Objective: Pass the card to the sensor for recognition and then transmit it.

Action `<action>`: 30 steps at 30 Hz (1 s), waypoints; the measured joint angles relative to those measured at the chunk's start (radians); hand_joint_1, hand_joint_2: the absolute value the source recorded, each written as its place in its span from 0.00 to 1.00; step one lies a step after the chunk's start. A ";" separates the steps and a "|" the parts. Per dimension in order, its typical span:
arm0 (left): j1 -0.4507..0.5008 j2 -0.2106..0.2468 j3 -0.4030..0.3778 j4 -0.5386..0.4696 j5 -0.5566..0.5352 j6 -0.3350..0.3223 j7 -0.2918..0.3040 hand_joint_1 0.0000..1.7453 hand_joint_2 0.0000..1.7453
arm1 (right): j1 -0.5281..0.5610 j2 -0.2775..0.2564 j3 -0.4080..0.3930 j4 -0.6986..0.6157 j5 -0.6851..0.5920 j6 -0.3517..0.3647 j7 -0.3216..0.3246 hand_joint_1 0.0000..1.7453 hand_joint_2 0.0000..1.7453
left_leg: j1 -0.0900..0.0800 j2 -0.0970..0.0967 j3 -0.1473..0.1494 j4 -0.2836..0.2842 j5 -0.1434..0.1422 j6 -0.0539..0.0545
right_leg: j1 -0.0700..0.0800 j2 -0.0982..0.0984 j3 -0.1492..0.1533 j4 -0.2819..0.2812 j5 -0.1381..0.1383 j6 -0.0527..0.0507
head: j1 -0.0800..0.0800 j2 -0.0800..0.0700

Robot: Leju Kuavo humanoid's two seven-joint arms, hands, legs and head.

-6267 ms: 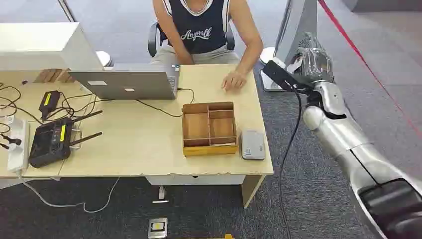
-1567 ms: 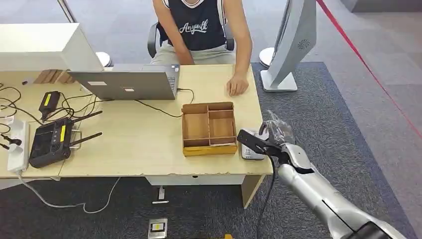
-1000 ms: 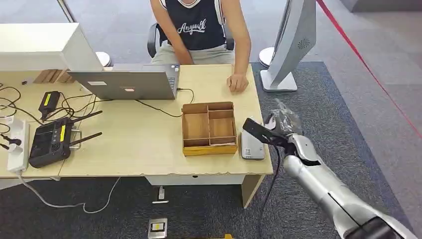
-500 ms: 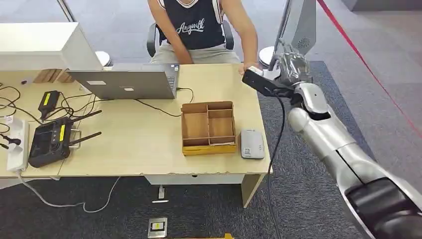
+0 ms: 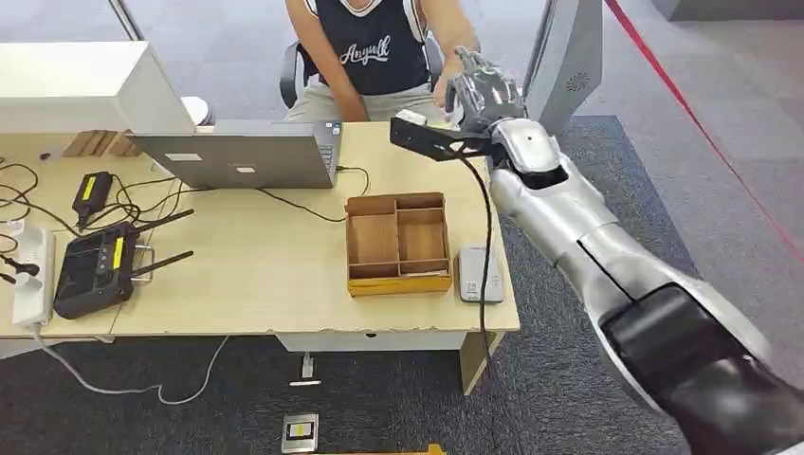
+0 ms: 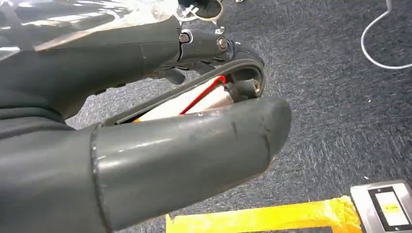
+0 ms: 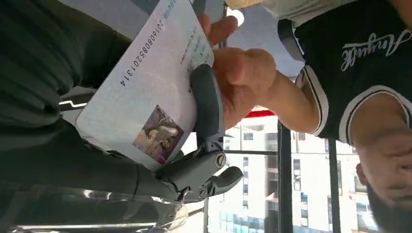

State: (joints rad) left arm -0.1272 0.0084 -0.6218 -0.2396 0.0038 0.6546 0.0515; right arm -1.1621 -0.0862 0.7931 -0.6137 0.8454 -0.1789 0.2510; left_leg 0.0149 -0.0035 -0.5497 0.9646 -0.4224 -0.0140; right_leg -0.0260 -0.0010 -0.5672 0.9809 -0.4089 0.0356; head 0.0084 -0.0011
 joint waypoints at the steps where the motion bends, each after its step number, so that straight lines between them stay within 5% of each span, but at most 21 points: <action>1: 0.000 0.001 -0.002 0.000 0.003 0.000 -0.001 0.00 0.00 | -0.003 0.011 0.004 0.018 0.000 0.000 0.000 1.00 1.00 | 0.000 0.000 0.000 0.000 0.000 0.000 | 0.000 0.000 0.000 0.000 0.000 0.000 | 0.000 0.000; 12: 0.022 0.015 -0.008 0.000 0.020 0.000 -0.010 0.00 0.00 | -0.013 0.073 0.037 0.137 -0.008 -0.002 0.014 1.00 1.00 | 0.000 0.000 0.000 0.000 0.000 0.000 | 0.000 0.000 0.000 0.000 0.000 0.000 | 0.001 0.000; 13: 0.023 0.015 -0.008 0.000 0.020 0.000 -0.010 0.00 0.00 | -0.013 0.074 0.039 0.143 -0.008 -0.002 0.015 0.75 1.00 | 0.000 0.000 0.000 0.000 0.000 0.000 | 0.000 0.000 0.000 0.000 0.000 0.000 | 0.000 0.000; 14: 0.023 0.016 -0.008 0.000 0.020 0.000 -0.010 0.00 0.00 | -0.013 0.074 0.040 0.149 -0.008 -0.002 0.015 0.13 1.00 | 0.000 0.000 0.000 0.000 0.000 0.000 | 0.000 0.000 0.000 0.000 0.000 0.000 | 0.000 0.000; 15: 0.023 0.016 -0.008 0.000 0.020 0.000 -0.010 0.00 0.00 | -0.013 0.075 0.042 0.156 -0.008 -0.002 0.015 0.00 1.00 | 0.000 0.000 0.000 0.000 0.000 0.000 | 0.000 0.000 0.000 0.000 0.000 0.000 | 0.000 0.000; 19: 0.024 0.019 -0.010 0.000 0.023 0.000 -0.010 0.00 0.00 | -0.013 0.075 0.049 0.177 -0.011 -0.016 0.018 0.00 1.00 | 0.000 0.000 0.000 0.000 0.000 0.000 | 0.000 0.000 0.000 0.000 0.000 0.000 | 0.000 0.000; 20: 0.024 0.019 -0.011 0.000 0.025 0.000 -0.010 0.00 0.00 | -0.013 0.075 0.051 0.180 -0.011 -0.025 0.020 0.00 0.00 | 0.000 0.000 0.000 0.000 0.000 0.000 | 0.000 0.000 0.000 0.000 0.000 0.000 | 0.000 0.000; 30: 0.026 0.021 -0.014 0.000 0.040 0.001 -0.014 0.00 0.00 | -0.013 0.085 0.062 0.208 -0.018 -0.038 0.018 0.00 0.00 | 0.000 0.000 0.000 0.000 0.000 0.000 | 0.000 0.000 0.000 0.000 0.000 0.000 | 0.000 0.000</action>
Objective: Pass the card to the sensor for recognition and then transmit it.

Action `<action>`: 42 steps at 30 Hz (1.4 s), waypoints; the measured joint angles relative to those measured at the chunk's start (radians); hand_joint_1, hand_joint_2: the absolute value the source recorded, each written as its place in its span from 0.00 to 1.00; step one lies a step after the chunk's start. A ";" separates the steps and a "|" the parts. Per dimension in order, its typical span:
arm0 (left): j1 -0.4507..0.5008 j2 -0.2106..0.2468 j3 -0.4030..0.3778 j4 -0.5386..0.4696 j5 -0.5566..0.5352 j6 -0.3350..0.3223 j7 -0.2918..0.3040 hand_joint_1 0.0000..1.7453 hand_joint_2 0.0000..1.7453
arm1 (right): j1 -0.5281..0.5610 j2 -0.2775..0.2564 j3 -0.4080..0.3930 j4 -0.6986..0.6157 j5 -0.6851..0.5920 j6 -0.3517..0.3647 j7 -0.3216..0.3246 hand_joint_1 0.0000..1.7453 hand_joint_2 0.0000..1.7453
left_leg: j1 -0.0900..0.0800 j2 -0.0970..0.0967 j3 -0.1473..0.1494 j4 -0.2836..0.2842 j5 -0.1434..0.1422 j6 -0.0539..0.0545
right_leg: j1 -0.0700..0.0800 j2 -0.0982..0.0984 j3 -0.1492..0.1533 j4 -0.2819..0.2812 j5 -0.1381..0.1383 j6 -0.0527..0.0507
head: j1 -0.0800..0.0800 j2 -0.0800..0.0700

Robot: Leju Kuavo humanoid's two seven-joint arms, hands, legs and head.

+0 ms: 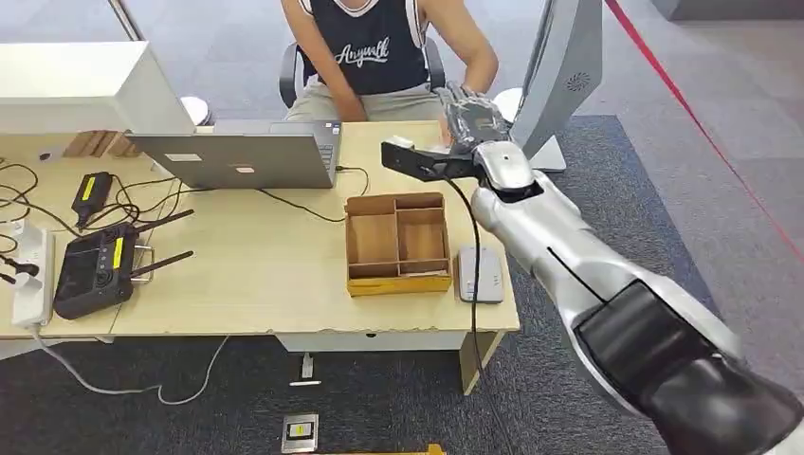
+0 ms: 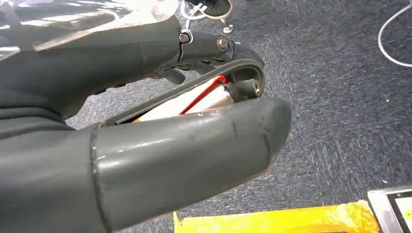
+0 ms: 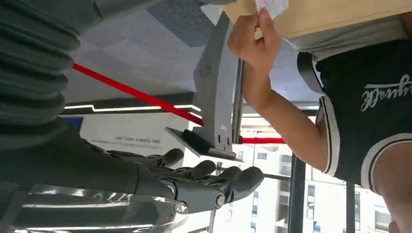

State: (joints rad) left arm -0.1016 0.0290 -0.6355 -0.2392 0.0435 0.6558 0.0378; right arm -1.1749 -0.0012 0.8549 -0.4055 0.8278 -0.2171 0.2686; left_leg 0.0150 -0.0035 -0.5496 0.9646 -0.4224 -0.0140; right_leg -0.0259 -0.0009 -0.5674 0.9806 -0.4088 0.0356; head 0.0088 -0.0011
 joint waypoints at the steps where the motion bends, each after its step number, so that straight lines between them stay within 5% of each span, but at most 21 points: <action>1: 0.000 0.000 0.000 0.000 0.001 0.000 0.000 0.00 0.00 | 0.000 0.002 0.002 0.003 0.000 -0.001 0.000 0.00 0.00 | 0.000 0.000 0.000 0.000 0.000 0.000 | 0.000 0.000 0.000 0.000 0.000 0.000 | 0.000 0.000; 13: 0.004 0.000 -0.001 0.001 0.022 0.003 -0.006 0.00 0.00 | -0.001 0.013 0.007 0.024 -0.025 -0.034 -0.019 0.00 0.00 | 0.000 0.000 0.000 0.000 0.000 0.000 | 0.000 0.000 0.000 0.000 0.000 0.000 | 0.000 0.000; 24: 0.015 0.002 0.004 0.004 0.011 0.003 -0.032 0.00 0.00 | 0.033 -0.005 -0.047 -0.037 -0.194 -0.118 -0.161 0.00 0.00 | 0.000 0.000 0.000 0.000 0.000 0.000 | 0.000 0.000 0.000 0.000 0.000 0.000 | 0.000 0.000; 25: 0.016 0.001 0.010 0.005 0.000 0.003 -0.036 0.00 0.00 | 0.050 -0.012 -0.052 -0.063 -0.215 -0.117 -0.163 0.00 1.00 | 0.000 0.000 0.000 0.000 0.000 0.000 | 0.000 0.000 0.000 0.000 0.000 0.000 | 0.000 0.000; 32: 0.027 0.001 0.070 0.006 -0.069 0.003 -0.045 0.00 0.00 | 0.245 -0.098 -0.089 -0.360 -0.390 -0.035 -0.117 0.00 1.00 | 0.000 0.000 0.001 0.000 0.000 0.000 | 0.000 0.000 0.000 -0.001 0.000 0.000 | 0.000 0.000; 42: 0.033 0.000 0.145 0.010 -0.108 0.003 -0.036 0.00 0.00 | 0.557 -0.242 -0.116 -0.798 -0.337 0.004 -0.028 0.00 1.00 | 0.000 0.000 0.001 0.000 -0.001 0.000 | 0.000 0.000 0.000 -0.001 -0.001 -0.001 | 0.000 0.000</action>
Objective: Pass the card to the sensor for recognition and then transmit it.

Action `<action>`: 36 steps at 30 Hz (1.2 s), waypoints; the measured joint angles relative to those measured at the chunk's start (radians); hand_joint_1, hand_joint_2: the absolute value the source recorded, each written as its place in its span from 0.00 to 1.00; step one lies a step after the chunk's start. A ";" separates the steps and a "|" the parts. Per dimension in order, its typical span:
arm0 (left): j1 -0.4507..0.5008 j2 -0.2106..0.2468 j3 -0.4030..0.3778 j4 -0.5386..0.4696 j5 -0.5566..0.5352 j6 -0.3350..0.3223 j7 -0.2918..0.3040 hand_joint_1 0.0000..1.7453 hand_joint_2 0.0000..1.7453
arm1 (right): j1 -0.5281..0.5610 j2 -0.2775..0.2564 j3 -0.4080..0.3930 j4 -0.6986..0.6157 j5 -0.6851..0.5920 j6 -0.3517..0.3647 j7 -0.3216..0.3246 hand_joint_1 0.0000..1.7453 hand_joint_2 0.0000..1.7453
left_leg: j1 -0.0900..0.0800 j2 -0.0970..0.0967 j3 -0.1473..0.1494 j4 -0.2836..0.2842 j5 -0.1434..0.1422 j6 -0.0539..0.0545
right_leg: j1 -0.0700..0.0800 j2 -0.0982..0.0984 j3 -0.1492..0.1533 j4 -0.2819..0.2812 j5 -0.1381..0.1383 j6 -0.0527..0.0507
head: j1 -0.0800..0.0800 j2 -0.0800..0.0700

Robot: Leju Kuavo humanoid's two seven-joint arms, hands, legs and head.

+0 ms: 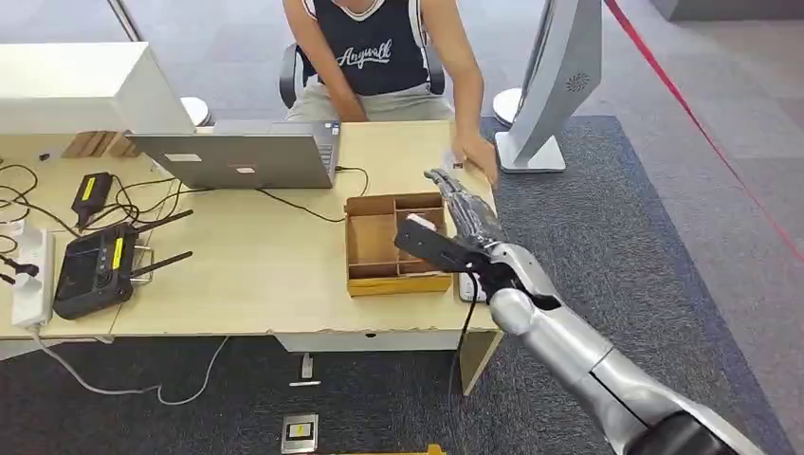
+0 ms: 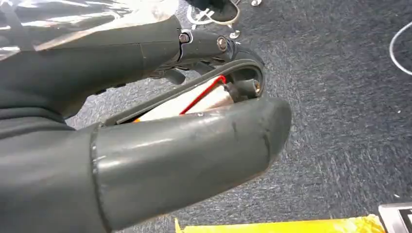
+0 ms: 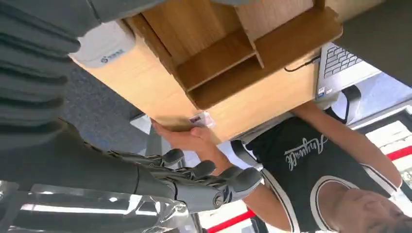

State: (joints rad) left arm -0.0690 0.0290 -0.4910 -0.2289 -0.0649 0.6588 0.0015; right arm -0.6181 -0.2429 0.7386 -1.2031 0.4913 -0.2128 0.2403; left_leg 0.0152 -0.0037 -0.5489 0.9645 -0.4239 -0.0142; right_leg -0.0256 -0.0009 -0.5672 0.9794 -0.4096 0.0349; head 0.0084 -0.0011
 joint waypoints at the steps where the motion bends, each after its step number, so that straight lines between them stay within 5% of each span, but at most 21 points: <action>1: 0.000 0.000 0.003 0.000 -0.002 0.000 0.000 0.00 0.00 | 0.020 -0.011 -0.004 -0.029 0.007 -0.003 0.007 0.00 1.00 | 0.000 0.000 0.000 0.000 0.000 0.000 | 0.000 0.000 0.000 0.000 0.000 0.000 | 0.000 0.000; 16: -0.001 0.000 0.011 0.000 0.008 0.000 -0.011 0.00 0.00 | 0.160 -0.068 -0.013 -0.275 0.072 -0.009 0.021 0.00 1.00 | 0.000 0.000 0.000 0.000 0.000 0.000 | 0.000 0.000 0.000 0.000 0.000 0.000 | 0.000 0.000; 29: -0.002 -0.005 0.011 0.000 0.036 0.000 -0.010 0.00 0.00 | 0.151 -0.056 0.028 -0.273 0.201 0.069 0.019 0.00 1.00 | 0.000 0.000 0.000 0.000 0.000 0.000 | 0.000 0.000 0.000 0.000 0.000 0.000 | 0.000 0.000; 36: -0.003 -0.011 0.011 -0.001 0.059 0.000 -0.010 0.00 0.00 | 0.096 -0.024 0.071 -0.164 0.290 0.096 0.044 0.00 1.00 | 0.000 0.000 -0.001 0.000 0.000 0.000 | 0.000 0.000 0.000 0.000 0.000 0.000 | 0.000 0.000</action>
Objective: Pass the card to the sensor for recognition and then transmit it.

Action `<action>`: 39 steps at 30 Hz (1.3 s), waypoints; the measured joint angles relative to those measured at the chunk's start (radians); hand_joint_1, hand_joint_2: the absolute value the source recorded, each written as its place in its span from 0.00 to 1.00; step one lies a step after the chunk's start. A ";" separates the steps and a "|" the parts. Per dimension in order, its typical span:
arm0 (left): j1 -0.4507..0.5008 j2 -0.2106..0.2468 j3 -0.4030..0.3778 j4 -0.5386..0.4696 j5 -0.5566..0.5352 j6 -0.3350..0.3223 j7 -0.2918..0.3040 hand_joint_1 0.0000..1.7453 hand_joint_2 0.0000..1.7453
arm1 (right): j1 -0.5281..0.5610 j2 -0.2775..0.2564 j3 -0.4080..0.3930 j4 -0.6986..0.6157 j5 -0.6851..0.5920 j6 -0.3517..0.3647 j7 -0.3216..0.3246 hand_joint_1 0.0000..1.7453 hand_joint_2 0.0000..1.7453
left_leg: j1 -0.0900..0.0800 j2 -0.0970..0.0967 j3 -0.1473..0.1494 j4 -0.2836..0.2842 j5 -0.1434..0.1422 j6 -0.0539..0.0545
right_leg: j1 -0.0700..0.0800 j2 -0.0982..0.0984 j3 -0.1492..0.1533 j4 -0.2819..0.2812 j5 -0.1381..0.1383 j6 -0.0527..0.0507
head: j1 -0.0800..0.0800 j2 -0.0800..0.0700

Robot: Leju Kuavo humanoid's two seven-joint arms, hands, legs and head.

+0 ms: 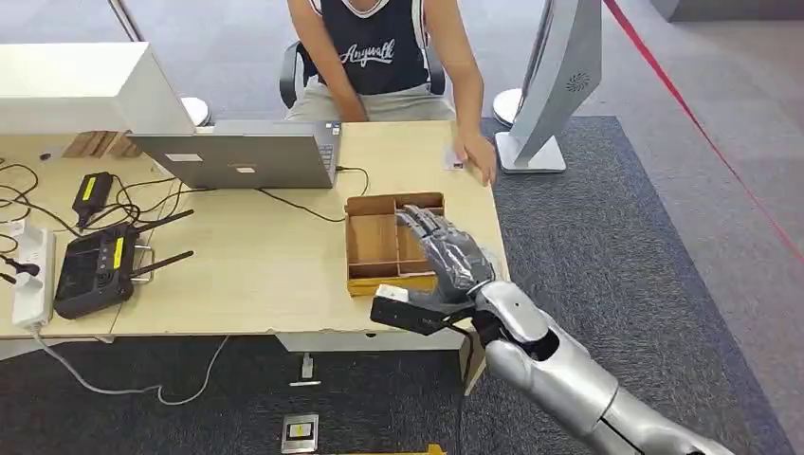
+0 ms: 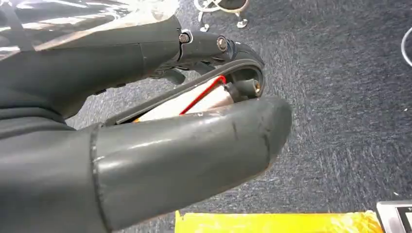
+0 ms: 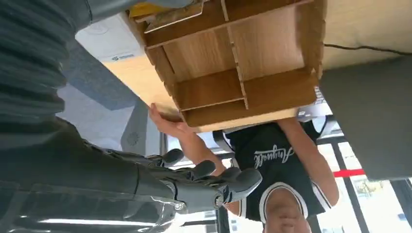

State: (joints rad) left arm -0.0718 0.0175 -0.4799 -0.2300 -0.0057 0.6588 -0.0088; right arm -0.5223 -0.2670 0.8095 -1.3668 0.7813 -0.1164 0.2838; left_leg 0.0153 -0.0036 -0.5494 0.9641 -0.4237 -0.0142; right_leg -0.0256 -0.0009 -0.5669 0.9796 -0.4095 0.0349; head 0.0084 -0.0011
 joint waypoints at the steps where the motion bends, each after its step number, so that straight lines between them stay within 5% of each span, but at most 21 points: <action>1: 0.000 -0.001 0.000 0.000 0.005 0.000 0.000 0.00 0.00 | -0.005 0.005 0.004 0.021 0.003 -0.003 0.002 0.00 1.00 | 0.000 0.000 0.000 0.000 0.000 0.000 | 0.000 0.000 0.000 0.000 0.000 0.000 | 0.000 0.000; 13: -0.002 -0.002 -0.001 0.000 0.027 0.000 -0.001 0.00 0.00 | -0.046 0.045 0.038 0.202 0.018 -0.046 0.030 0.00 1.00 | 0.000 0.000 0.000 0.000 0.000 0.000 | 0.000 0.000 0.000 0.000 0.000 0.000 | 0.000 0.000; 39: -0.003 0.006 -0.006 0.000 0.053 0.000 0.005 0.00 0.00 | -0.065 0.072 0.069 0.292 0.038 -0.021 0.037 0.00 1.00 | 0.000 0.000 0.000 0.000 0.000 0.000 | 0.000 0.000 0.000 0.000 0.000 0.000 | 0.000 0.000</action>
State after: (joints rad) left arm -0.0749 0.0237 -0.4856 -0.2304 0.0469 0.6588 -0.0038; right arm -0.5872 -0.1946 0.8789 -1.0746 0.8194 -0.1369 0.3212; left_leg 0.0152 -0.0036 -0.5494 0.9642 -0.4238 -0.0142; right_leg -0.0257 -0.0010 -0.5670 0.9796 -0.4095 0.0349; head 0.0084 -0.0011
